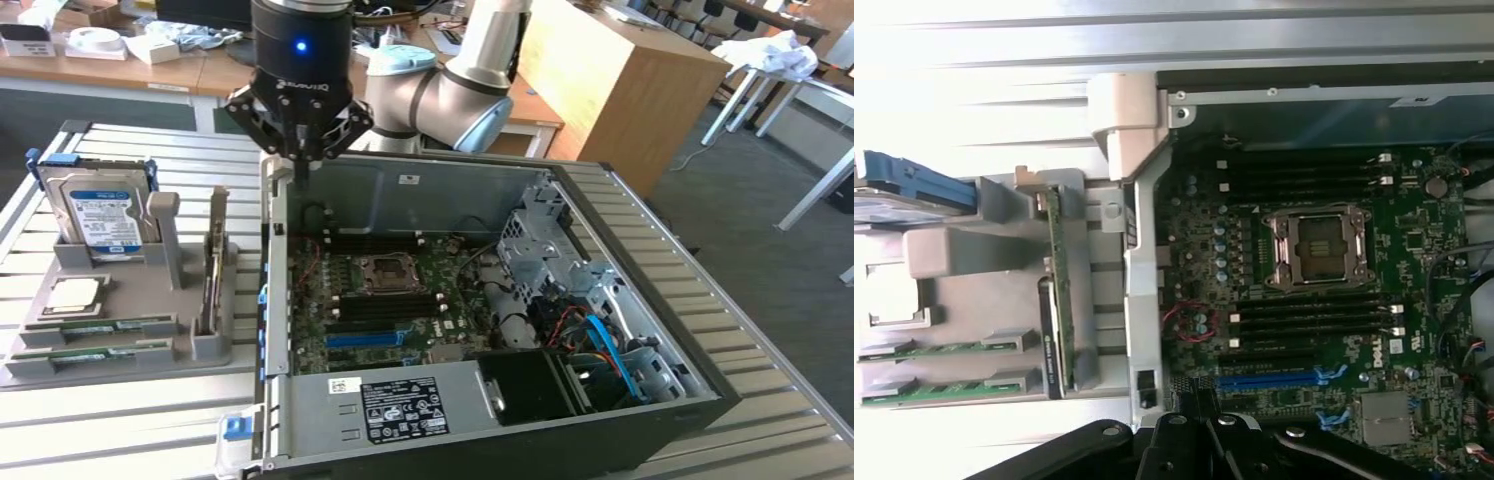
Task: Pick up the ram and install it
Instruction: 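Reach for the ram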
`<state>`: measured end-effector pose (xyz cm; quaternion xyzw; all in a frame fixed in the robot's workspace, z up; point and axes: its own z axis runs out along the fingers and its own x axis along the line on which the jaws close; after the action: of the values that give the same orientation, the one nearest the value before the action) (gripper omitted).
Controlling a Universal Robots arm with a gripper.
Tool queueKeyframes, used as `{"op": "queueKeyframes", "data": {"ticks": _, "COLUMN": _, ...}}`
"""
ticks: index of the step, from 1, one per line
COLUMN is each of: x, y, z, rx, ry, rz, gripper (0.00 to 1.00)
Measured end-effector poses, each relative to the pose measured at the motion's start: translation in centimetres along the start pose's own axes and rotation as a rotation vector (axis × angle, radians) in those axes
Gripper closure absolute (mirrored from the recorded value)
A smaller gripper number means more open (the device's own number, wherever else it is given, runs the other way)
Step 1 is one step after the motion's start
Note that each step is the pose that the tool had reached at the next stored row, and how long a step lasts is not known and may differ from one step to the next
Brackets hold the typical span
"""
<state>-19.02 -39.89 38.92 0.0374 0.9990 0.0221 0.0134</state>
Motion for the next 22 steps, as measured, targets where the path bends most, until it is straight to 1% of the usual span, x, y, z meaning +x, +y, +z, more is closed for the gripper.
{"op": "queueKeyframes", "data": {"ticks": 10, "x": 1.5, "y": -0.12, "z": 0.11, "rx": 0.0, "ry": 0.0, "rz": 0.0, "gripper": 0.9}}
{"op": "queueKeyframes", "data": {"ticks": 22, "x": 3.6, "y": -0.29, "z": 0.27, "rx": 0.0, "ry": 0.0, "rz": 0.0, "gripper": 0.9}}
